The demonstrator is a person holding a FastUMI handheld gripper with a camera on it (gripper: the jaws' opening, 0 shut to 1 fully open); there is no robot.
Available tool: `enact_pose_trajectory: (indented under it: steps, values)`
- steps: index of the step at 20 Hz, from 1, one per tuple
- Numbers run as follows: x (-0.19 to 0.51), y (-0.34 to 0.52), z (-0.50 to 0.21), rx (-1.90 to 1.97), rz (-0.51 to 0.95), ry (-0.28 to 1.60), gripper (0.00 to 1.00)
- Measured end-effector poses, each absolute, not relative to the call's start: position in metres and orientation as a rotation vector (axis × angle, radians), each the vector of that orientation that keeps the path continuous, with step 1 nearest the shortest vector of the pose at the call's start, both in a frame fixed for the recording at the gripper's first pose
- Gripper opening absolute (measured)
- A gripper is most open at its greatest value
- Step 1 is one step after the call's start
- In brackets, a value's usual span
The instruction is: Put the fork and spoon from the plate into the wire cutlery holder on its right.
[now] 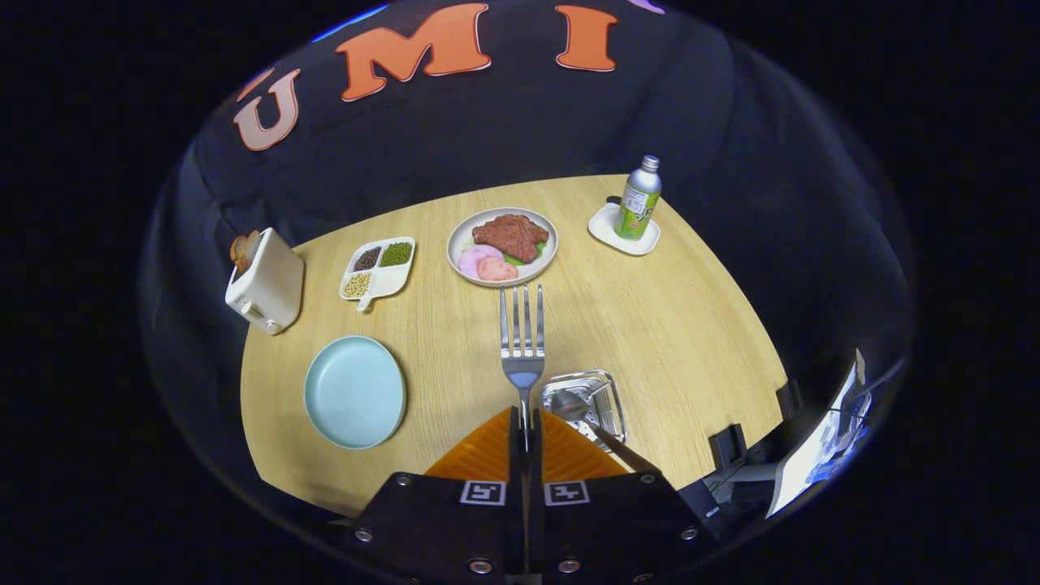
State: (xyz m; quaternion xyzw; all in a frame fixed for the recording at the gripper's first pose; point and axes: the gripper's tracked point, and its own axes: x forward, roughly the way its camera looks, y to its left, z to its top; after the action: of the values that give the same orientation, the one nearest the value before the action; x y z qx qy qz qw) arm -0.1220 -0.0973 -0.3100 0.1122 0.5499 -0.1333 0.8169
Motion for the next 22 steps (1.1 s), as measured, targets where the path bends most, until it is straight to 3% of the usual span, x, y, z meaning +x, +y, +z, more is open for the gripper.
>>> enact_pose_trajectory:
  steps: [6,13,22]
  values:
    - [-0.155,-0.121,-0.338,0.224,-0.277,1.253,0.03]
    - [-0.183,-0.114,-0.376,0.186,-0.158,1.383,0.03]
    - [-0.175,-0.123,-0.372,0.221,-0.163,1.353,0.10]
